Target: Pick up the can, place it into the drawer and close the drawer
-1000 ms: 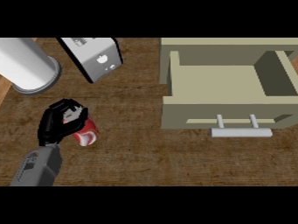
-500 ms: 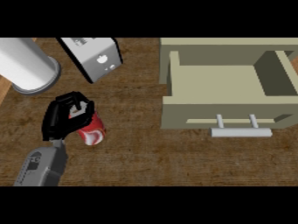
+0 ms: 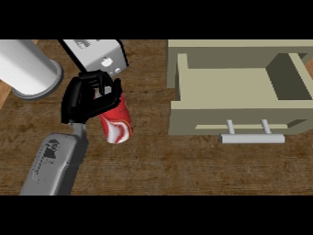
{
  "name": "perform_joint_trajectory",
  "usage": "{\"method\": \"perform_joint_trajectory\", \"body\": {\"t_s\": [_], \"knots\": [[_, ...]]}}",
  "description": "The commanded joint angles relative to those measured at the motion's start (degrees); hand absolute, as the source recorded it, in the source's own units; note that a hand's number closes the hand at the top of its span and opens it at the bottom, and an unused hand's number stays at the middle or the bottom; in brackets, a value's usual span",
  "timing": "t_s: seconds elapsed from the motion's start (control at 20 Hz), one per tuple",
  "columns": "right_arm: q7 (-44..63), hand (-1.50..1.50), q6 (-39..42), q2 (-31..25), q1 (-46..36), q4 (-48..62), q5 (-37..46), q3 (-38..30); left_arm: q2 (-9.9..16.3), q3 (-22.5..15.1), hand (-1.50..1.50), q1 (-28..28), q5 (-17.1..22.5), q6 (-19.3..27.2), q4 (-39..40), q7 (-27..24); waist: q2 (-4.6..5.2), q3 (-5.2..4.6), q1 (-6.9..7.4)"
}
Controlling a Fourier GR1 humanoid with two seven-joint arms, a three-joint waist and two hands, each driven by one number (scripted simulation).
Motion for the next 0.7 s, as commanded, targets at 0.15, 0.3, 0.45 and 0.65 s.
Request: {"method": "perform_joint_trajectory", "body": {"t_s": [0.15,0.3,0.45,0.65], "knots": [[-0.6,-1.50,1.2,0.1,1.9,-1.6,-1.3,-1.3,-2.3,-6.7,1.50,-9.9,-2.6,6.7,-4.1,13.4,-0.07,0.00,-0.33],[1.1,-1.50,1.6,0.2,3.1,-3.1,-2.6,-1.5,-2.3,-6.4,1.50,-17.8,-4.6,8.6,-2.0,17.3,-0.04,0.00,-0.62],[-3.9,-1.50,-1.9,1.2,1.8,0.6,4.0,2.7,-2.4,-9.1,1.50,-19.7,-3.8,11.5,0.7,15.0,0.09,-0.02,-0.34],[-2.7,-1.50,0.7,-0.9,0.8,2.1,-1.3,-1.6,-2.4,-12.3,1.50,-27.5,-2.2,17.2,2.9,19.2,0.07,0.00,-0.62]]}}
